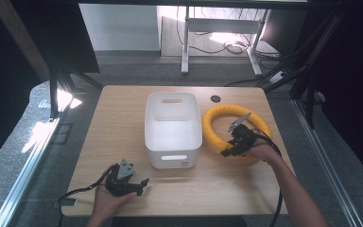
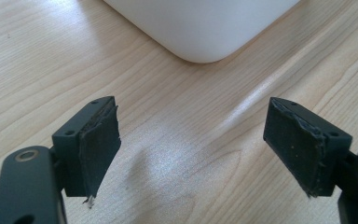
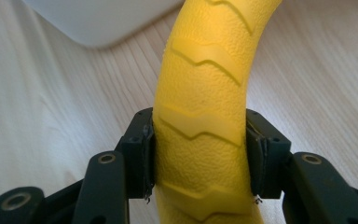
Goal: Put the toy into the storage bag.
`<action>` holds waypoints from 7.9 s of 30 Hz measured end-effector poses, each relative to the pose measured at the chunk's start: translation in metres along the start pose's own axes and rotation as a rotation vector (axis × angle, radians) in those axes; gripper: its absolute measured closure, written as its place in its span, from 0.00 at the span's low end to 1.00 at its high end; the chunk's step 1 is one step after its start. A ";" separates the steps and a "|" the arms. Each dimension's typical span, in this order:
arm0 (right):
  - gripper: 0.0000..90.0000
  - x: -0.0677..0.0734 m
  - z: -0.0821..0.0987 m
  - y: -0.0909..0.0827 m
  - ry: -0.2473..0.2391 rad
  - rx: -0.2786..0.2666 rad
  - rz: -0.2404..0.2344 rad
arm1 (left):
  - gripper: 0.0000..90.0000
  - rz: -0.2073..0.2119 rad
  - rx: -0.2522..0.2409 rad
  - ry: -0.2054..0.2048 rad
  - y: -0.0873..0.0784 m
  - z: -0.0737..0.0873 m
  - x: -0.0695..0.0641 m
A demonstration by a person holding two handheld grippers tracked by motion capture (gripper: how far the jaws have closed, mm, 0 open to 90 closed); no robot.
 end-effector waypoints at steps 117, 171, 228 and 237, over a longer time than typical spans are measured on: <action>0.57 0.040 -0.107 -0.143 0.026 -0.704 -0.156 | 0.21 0.005 -0.002 -0.005 0.001 0.000 -0.001; 0.57 0.093 -0.161 -0.157 -0.105 -0.765 -0.242 | 0.21 0.003 -0.002 -0.002 0.000 0.000 -0.001; 0.57 0.151 -0.212 -0.144 -0.216 -0.760 -0.387 | 0.21 0.005 -0.007 -0.006 -0.001 -0.001 -0.001; 0.57 0.159 -0.219 -0.135 -0.229 -0.753 -0.416 | 0.21 0.002 -0.005 -0.002 -0.001 0.000 -0.001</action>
Point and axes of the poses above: each handheld gripper's, and its own axes: y roughly forward along the jaws, z roughly out of its underside, x roughly to its left, the point moved 10 cm from there along y, roughly forward along the jaws, and after that the axes turned 1 degree about z, right-handed, at the moved point
